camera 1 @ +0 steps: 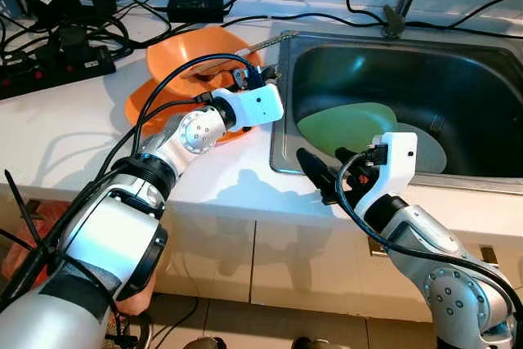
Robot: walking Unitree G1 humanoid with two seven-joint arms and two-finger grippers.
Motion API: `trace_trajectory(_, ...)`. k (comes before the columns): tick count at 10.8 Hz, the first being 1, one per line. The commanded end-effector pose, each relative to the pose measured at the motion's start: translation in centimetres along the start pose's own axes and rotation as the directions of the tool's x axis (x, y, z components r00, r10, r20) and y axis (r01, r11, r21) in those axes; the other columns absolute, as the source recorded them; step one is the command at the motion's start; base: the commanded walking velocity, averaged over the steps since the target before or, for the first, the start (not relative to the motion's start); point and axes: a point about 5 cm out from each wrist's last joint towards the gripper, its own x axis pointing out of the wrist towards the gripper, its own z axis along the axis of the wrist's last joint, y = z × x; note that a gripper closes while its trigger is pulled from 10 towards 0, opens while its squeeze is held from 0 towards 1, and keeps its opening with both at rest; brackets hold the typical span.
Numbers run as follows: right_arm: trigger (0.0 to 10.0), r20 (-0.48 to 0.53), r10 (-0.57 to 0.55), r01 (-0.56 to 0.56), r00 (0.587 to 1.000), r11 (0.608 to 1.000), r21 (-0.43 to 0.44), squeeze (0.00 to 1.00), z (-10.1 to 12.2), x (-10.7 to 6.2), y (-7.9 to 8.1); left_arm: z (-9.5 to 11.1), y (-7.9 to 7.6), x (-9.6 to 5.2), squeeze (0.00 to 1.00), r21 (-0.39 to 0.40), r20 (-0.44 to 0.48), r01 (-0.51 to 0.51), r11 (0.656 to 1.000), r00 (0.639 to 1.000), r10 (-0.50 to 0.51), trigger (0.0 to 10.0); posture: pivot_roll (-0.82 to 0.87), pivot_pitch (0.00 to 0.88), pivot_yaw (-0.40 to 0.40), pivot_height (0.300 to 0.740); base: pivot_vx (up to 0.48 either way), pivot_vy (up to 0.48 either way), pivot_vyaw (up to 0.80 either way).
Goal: Kitchen organization
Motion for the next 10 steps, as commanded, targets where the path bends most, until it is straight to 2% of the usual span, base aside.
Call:
trace_trajectory(1, 10.0, 0.016, -0.018, 0.018, 1.000, 1.000, 0.001, 0.00, 0.3, -0.4, -0.2, 0.4, 0.6, 0.4, 0.00, 0.025, 0.000, 0.004, 1.000, 1.000, -0.004, 0.0, -0.09, 0.125, -0.002, 0.740, 0.000, 0.000, 0.00)
trace_trajectory(7, 10.0, 0.016, -0.020, 0.020, 1.000, 1.000, -0.001, 0.00, 0.2, -0.3, -0.3, 0.4, 0.9, 0.4, 0.00, 0.037, -0.007, -0.004, 0.999, 1.000, 0.004, 0.0, -0.08, 0.107, -0.002, 0.740, 0.000, 0.000, 0.00)
trace_trajectory(10, 10.0, 0.019, -0.015, 0.015, 1.000, 1.000, -0.004, 0.00, 0.3, 0.0, -0.4, 0.9, 2.3, 0.3, 0.00, -0.003, 0.042, -0.061, 0.998, 0.997, 0.061, 0.0, -0.08, 0.096, -0.004, 0.740, 0.000, 0.000, 0.00)
